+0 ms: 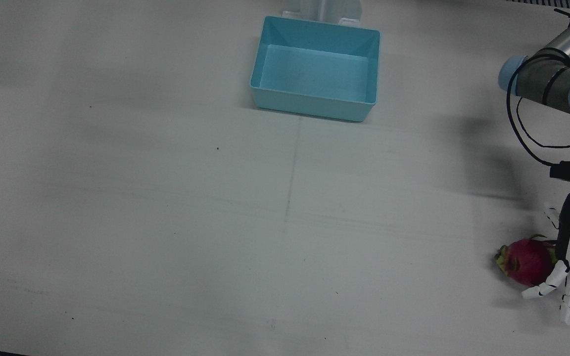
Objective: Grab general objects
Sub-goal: 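Close the left hand's fingers around the dragon fruit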
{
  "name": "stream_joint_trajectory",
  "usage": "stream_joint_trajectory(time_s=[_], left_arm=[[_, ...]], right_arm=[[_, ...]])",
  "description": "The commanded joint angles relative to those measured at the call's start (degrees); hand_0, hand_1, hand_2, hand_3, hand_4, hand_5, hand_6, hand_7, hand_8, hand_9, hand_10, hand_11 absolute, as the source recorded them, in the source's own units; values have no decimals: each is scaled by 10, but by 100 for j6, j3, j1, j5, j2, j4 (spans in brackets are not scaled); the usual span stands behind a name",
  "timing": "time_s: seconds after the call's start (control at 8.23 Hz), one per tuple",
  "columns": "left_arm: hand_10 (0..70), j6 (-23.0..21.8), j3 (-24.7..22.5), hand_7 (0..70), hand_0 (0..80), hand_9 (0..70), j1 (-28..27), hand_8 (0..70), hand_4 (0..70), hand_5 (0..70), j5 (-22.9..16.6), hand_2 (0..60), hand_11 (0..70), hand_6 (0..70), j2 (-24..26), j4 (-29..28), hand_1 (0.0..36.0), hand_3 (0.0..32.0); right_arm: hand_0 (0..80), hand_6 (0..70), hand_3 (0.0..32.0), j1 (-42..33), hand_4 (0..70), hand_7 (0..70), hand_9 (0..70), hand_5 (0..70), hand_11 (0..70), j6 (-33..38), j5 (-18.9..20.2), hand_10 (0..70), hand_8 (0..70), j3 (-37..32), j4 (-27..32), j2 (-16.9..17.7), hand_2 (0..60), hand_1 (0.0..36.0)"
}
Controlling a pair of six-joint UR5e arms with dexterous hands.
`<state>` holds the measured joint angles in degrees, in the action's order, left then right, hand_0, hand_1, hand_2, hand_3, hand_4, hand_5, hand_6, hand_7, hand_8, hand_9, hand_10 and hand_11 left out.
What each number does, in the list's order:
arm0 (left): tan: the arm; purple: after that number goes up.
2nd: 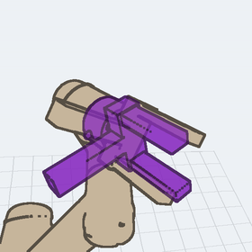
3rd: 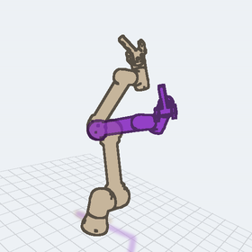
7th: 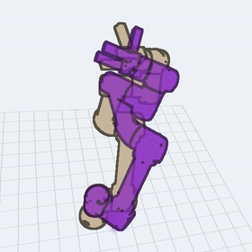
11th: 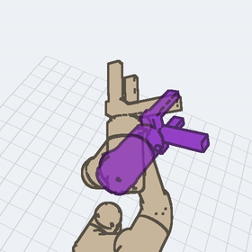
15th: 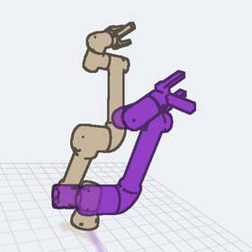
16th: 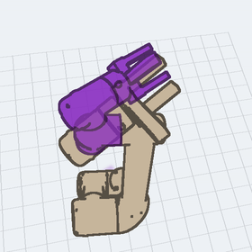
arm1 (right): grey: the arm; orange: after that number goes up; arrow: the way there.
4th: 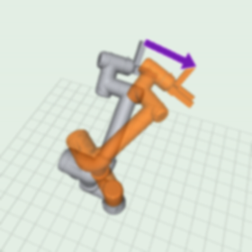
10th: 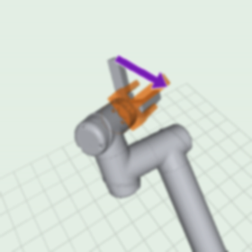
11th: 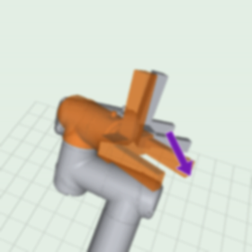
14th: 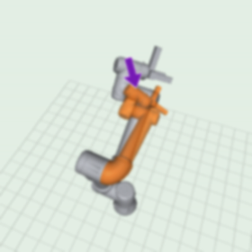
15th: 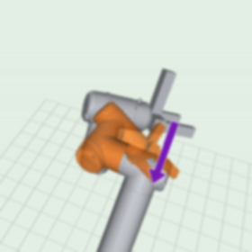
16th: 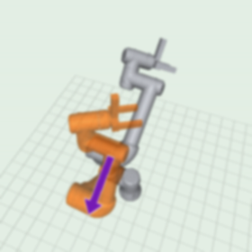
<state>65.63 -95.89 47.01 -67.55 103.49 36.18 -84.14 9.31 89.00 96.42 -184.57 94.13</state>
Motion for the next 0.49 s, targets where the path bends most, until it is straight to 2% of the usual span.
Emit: stream_joint_trajectory(time_s=[0.0, 0.24, 0.36], left_arm=[[0, -6, 18, 60, 800, 0, -166, 116, 0, 261, 224, 0, 0, 0, 22, 82, 360, 320], [0, 3, 9, 72, 800, 0, -157, 127, 0, 286, 242, 0, 0, 0, -4, 109, 360, 320], [0, 3, 17, 96, 800, 12, -157, 139, 0, 357, 251, 0, 26, 0, -5, 109, 360, 320]], right_arm=[[0, 0, 0, -6, 0, 0, 0, 0, 0, 0, -5, 0, 0, 0, 0, 0, 0, 0], [0, 0, 0, 3, 0, 0, 0, 0, 0, 0, 4, 0, 0, 0, 0, 0, 0, 0], [0, 0, 0, 3, 0, 0, 0, 0, 0, 0, 4, 0, 0, 0, 0, 0, 0, 0]])
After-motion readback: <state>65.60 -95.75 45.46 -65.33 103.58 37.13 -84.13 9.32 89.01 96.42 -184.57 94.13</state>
